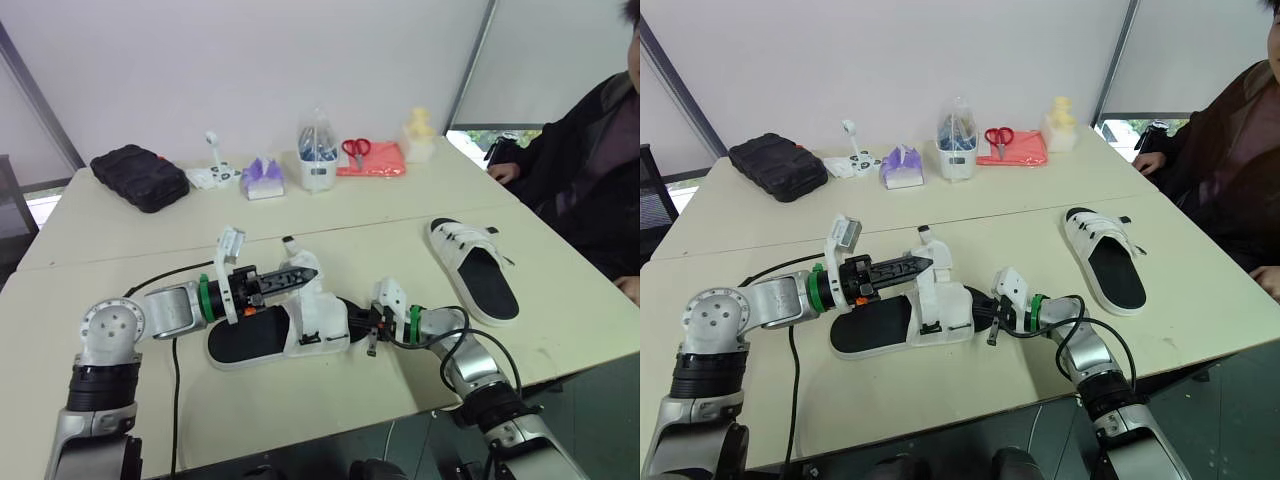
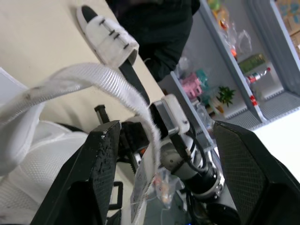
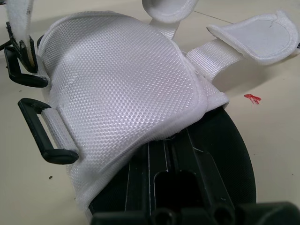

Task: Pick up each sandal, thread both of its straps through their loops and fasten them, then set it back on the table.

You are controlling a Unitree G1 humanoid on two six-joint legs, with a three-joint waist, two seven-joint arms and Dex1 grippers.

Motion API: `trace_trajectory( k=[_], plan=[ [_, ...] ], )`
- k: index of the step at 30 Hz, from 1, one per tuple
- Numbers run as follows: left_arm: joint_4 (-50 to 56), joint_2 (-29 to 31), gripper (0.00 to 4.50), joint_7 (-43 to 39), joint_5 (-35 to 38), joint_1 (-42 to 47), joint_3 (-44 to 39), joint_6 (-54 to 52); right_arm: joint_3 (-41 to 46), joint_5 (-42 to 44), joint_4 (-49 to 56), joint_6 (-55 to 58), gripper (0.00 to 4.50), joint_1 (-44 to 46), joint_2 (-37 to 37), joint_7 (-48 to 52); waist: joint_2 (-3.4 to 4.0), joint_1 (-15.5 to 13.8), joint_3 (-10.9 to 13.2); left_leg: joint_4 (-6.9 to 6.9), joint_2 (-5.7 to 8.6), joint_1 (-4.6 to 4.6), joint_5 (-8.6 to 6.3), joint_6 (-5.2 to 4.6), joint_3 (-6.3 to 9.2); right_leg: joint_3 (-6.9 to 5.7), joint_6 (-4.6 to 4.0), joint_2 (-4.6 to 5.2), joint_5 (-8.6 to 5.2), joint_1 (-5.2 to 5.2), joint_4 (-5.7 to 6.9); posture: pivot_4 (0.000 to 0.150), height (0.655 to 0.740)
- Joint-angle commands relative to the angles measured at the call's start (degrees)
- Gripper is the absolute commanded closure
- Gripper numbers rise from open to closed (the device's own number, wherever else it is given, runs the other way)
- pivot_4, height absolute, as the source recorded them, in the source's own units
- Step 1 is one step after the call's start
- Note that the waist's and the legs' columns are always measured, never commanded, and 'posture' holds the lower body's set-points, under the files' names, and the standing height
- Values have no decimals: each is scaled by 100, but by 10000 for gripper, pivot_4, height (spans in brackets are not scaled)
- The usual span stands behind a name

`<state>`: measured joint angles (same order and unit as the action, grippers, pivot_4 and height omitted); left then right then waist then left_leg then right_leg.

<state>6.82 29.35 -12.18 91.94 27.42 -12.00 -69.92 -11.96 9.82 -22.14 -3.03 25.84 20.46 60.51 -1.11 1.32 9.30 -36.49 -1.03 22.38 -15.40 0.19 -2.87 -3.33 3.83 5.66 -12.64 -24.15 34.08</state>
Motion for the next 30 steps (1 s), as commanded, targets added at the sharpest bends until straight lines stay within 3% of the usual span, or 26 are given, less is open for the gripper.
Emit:
trace_trajectory(
  k=[1, 9, 21, 24, 29, 30],
  plan=[
    [742, 123, 11816, 390, 693, -332, -85, 217, -360, -410, -554, 244, 45000, -211, -18, -6, 0, 0, 0, 4, 0, 0, 2, 3, 0, 0, 0, 1, 0, 0, 0, 1500, 7400],
    [1021, 301, 11816, 416, 364, -638, 170, 491, -428, -411, -567, 259, 45000, -118, -127, 22, -1, -12, 0, 7, 1, -7, 7, 13, 0, -3, -14, -5, 7, -3, -1, 1500, 7400],
    [816, 361, 11816, -534, -1072, -592, 642, 572, -434, -503, -803, 162, 45000, -18, -60, 121, -1, -6, 0, 16, 1, -8, 20, -2, -3, -5, -14, -15, 8, -12, 0, 1500, 7400],
    [884, 291, 19571, -663, -1143, -615, 625, 594, -390, -469, -719, 173, 45000, -67, -57, 92, -2, -10, 0, 17, 1, -8, 21, -3, -4, -4, -14, -16, 8, -13, 0, 1500, 7400],
    [1007, 88, 44364, -820, -1651, -643, 817, 758, -461, -529, -727, 90, 45000, -146, -72, 89, -3, -14, -1, 16, 1, -9, 21, -3, -4, -4, -14, -15, 8, -10, 0, 1500, 7400],
    [1043, 55, 44364, -852, -1774, -686, 872, 785, -462, -525, -717, 98, 45000, -149, -80, 77, -3, -14, -1, 16, 2, -9, 21, -3, -4, -4, -14, -15, 8, -10, 0, 1500, 7400]
  ],
)
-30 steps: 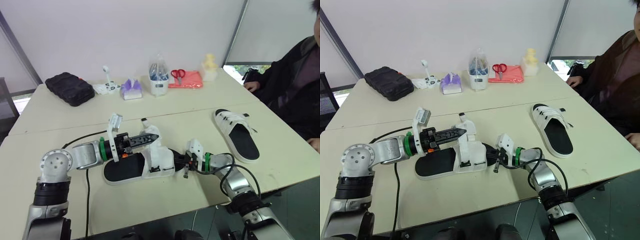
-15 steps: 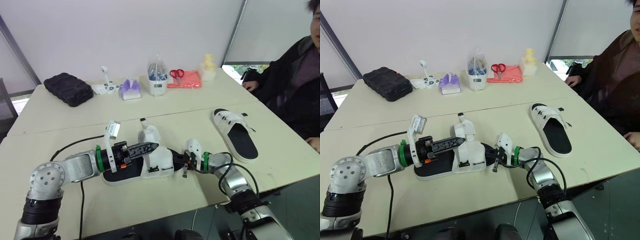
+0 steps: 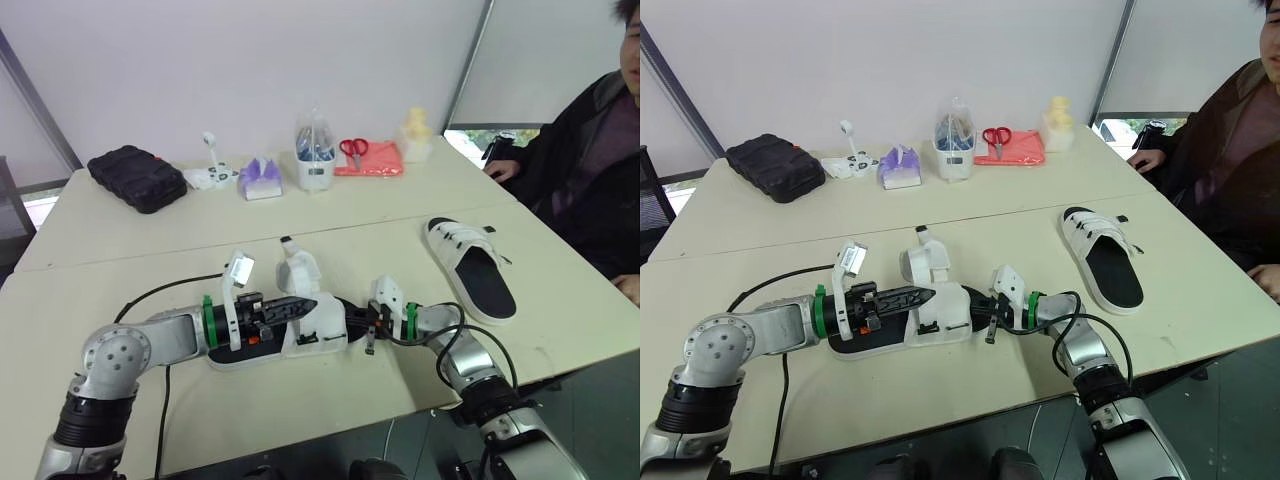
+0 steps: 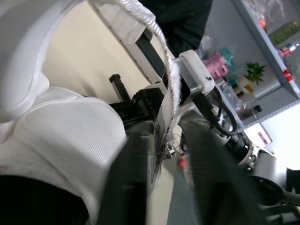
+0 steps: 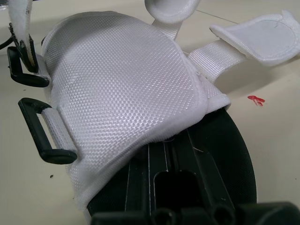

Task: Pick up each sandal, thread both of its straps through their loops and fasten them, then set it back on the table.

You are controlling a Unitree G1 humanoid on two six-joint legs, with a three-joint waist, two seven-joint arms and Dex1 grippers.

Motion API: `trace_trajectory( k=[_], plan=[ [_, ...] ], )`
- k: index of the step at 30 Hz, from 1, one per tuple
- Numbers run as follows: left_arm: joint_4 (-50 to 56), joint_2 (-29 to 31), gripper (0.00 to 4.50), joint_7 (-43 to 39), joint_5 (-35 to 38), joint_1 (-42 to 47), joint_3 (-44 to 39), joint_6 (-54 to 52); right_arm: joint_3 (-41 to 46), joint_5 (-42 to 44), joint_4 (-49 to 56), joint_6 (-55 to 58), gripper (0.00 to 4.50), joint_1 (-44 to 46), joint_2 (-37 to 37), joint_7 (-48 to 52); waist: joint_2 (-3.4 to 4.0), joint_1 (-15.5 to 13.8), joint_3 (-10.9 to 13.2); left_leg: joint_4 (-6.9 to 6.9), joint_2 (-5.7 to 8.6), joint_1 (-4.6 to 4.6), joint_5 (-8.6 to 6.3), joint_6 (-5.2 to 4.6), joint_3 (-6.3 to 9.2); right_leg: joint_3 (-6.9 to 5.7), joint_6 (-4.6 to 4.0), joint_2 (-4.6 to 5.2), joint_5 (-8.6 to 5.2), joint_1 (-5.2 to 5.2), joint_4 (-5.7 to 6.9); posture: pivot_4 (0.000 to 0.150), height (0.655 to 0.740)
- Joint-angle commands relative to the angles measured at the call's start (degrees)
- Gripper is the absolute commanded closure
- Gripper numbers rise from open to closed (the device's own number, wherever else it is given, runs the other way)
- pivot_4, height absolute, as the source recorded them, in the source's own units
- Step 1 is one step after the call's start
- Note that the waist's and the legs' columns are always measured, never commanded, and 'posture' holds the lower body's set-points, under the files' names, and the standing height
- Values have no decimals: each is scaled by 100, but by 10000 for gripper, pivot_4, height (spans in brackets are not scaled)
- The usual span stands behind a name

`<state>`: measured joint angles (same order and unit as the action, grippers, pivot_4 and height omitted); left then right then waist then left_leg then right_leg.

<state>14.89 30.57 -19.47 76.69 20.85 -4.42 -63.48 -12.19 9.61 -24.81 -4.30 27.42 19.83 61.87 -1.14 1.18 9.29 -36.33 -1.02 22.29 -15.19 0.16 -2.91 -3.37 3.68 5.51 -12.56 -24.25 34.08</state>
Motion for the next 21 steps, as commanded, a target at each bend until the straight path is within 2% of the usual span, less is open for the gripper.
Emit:
trace_trajectory(
  k=[1, 8, 21],
  plan=[
    [267, -97, 44364, -162, -311, -68, 152, 147, -423, -487, -439, 248, 45000, -301, -29, -80, 0, 3, 0, 0, 0, 0, 0, 0, 0, 0, 0, 0, 0, 0, 0, 1500, 7400],
    [38, -110, 44364, -421, -146, -23, -96, -17, -426, -479, -398, 265, 45000, -345, -14, -94, 0, 0, 0, -1, 0, -2, 0, -1, 0, 0, 0, -1, 0, 1, 3, 1500, 7400],
    [-517, 187, 44364, -1196, -684, 412, -157, -107, -437, -464, -369, 328, 45000, -337, -29, -111, -1, -2, 0, -2, 0, -2, 1, -2, 0, -2, 1, -10, 0, 1, 5, 1500, 7400]
  ],
)
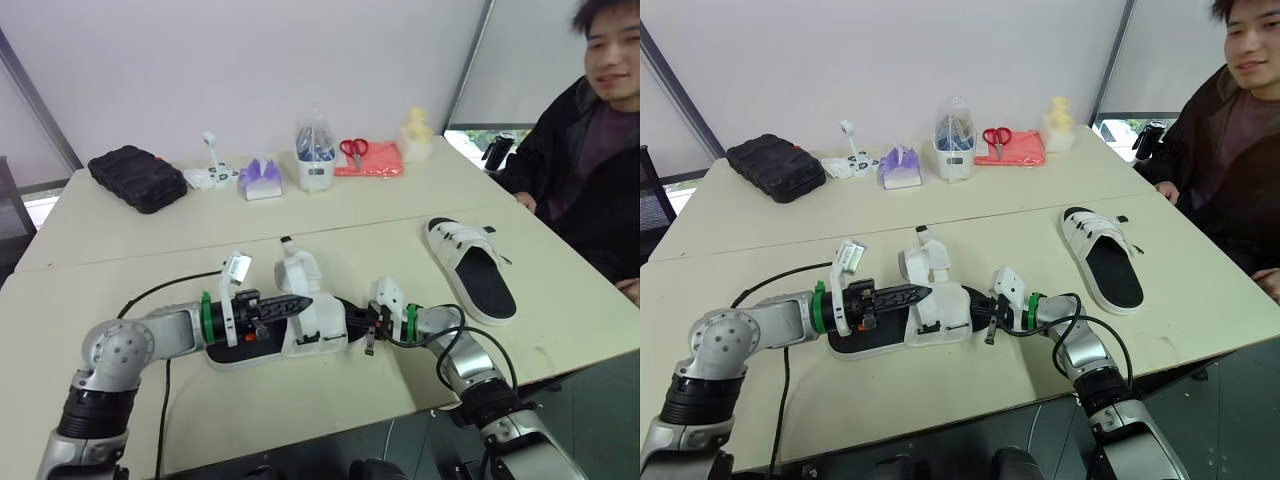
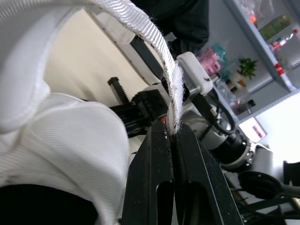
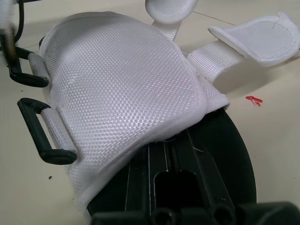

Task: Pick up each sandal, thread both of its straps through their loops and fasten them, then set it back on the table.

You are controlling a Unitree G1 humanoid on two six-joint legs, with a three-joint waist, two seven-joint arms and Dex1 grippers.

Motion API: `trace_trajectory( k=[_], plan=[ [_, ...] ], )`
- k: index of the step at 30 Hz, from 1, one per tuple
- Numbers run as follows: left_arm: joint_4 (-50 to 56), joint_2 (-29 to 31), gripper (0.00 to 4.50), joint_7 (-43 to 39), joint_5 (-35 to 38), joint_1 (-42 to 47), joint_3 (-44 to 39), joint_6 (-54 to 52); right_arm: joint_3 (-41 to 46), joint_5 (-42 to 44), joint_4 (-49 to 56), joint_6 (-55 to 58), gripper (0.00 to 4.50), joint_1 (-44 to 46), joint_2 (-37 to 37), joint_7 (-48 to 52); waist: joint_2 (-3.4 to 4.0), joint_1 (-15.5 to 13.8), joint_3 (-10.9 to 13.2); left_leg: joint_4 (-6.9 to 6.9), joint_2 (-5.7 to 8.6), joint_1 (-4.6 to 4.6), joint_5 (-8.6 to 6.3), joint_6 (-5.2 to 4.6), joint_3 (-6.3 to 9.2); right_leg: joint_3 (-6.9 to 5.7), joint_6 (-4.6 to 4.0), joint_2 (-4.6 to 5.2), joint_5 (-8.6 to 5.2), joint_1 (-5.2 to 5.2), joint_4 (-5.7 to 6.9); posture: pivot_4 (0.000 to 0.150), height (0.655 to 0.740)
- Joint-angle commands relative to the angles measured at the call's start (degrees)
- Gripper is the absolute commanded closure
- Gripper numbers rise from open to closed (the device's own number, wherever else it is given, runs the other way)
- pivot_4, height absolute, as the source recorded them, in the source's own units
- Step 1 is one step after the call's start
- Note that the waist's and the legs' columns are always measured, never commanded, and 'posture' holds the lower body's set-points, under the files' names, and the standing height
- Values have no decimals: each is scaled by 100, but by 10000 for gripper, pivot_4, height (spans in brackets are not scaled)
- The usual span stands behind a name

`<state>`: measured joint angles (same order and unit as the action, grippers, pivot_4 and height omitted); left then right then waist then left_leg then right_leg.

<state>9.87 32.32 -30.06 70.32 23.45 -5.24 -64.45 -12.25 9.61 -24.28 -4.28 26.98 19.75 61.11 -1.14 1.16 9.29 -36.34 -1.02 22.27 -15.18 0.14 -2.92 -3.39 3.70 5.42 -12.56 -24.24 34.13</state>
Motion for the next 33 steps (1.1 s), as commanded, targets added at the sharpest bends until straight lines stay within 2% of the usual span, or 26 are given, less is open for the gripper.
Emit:
trace_trajectory(
  k=[1, 16, 22, 33],
  plan=[
    [-35, -5, 44364, -146, -7, 188, -116, -34, -432, -466, -430, 325, 45000, -285, -25, -38, -1, 1, 0, 0, 0, 0, 0, 0, 0, 0, 0, 0, 0, 0, 0, 1500, 7400],
    [235, 73, 44364, -374, -208, 75, -37, -235, -465, -566, -467, 127, 45000, -276, -48, -113, -4, 5, -2, -2, -3, -5, 1, 0, -2, 3, 1, -4, 1, 2, 6, 1500, 7400],
    [339, 207, 44364, -615, -789, 76, 190, -23, -446, -550, -482, 146, 45000, -261, -69, -130, -3, 5, -2, -2, -3, -5, 1, 1, -2, 3, 1, -7, 1, 3, 7, 1500, 7400],
    [213, 223, 44364, -969, -1198, 369, 230, 93, -448, -548, -520, 149, 45000, -245, -100, -148, -4, 10, -2, -3, -6, -9, 2, 0, -5, 5, 1, -23, 1, 5, 9, 1500, 7400]
  ],
)
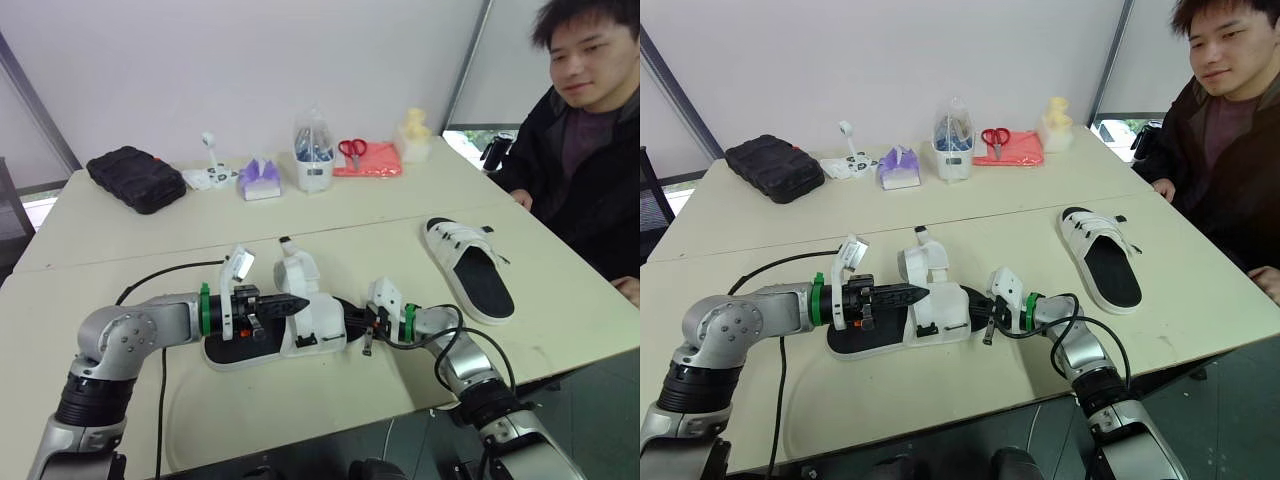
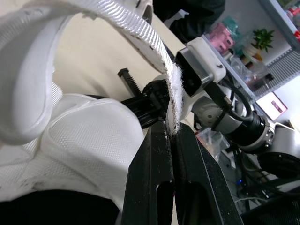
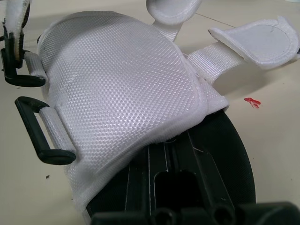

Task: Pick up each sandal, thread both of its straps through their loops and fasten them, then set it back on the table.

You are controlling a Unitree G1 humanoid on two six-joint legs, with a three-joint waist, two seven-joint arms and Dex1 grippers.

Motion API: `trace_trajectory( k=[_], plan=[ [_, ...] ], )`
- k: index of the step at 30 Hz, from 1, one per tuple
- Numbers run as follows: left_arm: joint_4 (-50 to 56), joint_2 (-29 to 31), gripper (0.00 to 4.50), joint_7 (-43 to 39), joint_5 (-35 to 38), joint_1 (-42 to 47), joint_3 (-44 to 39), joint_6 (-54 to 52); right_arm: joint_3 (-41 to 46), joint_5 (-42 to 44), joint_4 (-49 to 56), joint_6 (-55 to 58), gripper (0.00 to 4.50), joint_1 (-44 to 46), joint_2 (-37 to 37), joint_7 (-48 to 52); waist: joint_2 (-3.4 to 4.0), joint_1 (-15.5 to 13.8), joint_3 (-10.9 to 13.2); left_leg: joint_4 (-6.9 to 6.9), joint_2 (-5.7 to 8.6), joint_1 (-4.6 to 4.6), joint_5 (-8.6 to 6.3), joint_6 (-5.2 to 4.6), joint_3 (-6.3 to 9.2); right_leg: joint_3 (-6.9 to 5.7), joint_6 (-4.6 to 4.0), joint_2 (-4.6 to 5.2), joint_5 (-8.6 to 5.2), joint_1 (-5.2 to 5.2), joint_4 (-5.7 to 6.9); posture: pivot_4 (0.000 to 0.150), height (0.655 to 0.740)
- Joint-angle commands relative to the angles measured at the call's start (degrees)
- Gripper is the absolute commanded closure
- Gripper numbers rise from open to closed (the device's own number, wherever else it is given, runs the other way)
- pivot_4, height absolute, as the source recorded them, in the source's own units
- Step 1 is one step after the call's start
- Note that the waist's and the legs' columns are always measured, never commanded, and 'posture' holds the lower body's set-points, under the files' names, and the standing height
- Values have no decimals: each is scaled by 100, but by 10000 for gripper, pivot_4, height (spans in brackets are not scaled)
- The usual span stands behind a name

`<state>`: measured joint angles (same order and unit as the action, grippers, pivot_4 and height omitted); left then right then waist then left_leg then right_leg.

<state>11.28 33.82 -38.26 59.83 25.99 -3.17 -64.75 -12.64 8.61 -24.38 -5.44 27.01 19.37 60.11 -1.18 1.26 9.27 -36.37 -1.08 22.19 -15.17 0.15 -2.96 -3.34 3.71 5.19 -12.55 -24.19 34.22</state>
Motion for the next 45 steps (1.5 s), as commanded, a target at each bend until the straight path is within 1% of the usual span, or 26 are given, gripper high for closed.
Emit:
trace_trajectory(
  k=[1, 6, 9, 11, 17, 26, 28, 32, 34, 45],
  plan=[
    [59, 78, 44364, -208, -184, 148, 31, 130, -412, -450, -507, 262, 45000, -252, -63, -45, 0, -1, 0, 0, -2, 0, 0, 0, 0, 0, 0, -3, 0, 0, 0, 1500, 7400],
    [-49, 278, 44364, -700, -634, 296, 242, 403, -419, -462, -536, 259, 45000, -230, -83, -44, 0, 2, 0, -3, -12, -1, 0, 0, -3, 2, -2, -17, 0, 0, 2, 1500, 7400],
    [-71, 311, 44364, -887, -633, 347, 251, 348, -420, -462, -533, 258, 45000, -237, -82, -38, 0, -1, 0, -3, -16, -2, 0, 0, -4, 2, -2, -20, 1, 0, 3, 1500, 7400],
    [109, 361, 44364, -1014, -647, 197, 351, 286, -413, -465, -557, 249, 45000, -226, -86, -49, -1, 2, 0, -3, -17, -2, 0, 0, -5, 2, -2, -21, 1, 0, 3, 1500, 7400],
    [284, 243, 44364, -958, -638, 30, 354, 233, -407, -461, -553, 244, 45000, -242, -95, -67, -1, -2, -1, -5, -20, -5, 0, 0, -6, 6, -3, -21, 1, 1, 6, 1500, 7400],
    [205, 102, 44364, -829, -1083, 40, 432, 537, -410, -455, -570, 233, 45000, -218, -132, -82, -2, -3, -2, -12, -23, -4, 0, 0, -6, 6, -5, -27, 3, 2, 9, 1500, 7400],
    [137, 26, 44364, -822, -855, 129, 239, 360, -411, -455, -569, 233, 45000, -220, -136, -85, -2, -3, -2, -14, -26, -4, 0, 0, -7, 6, -7, -29, 4, 2, 9, 1500, 7400],
    [-40, -93, 44364, -759, -53, 488, -324, -188, -425, -464, -569, 222, 45000, -232, -133, -80, -6, -5, -1, -30, -43, 2, 0, 0, -5, 5, -10, -49, 6, 3, 11, 1500, 7400],
    [-175, -155, 44364, -594, -20, 543, -440, -259, -425, -474, -590, 218, 45000, -218, -145, -87, -4, -2, -2, -37, -47, 3, 0, 0, -5, 5, -10, -54, 7, 4, 15, 1500, 7400],
    [-147, -24, 44364, -734, -411, 158, -161, -64, -430, -473, -557, 222, 45000, -243, -155, -86, -4, -5, -2, -51, -52, -3, -1, 1, -6, 6, -11, -60, 7, 11, 28, 1500, 7400]
  ],
)
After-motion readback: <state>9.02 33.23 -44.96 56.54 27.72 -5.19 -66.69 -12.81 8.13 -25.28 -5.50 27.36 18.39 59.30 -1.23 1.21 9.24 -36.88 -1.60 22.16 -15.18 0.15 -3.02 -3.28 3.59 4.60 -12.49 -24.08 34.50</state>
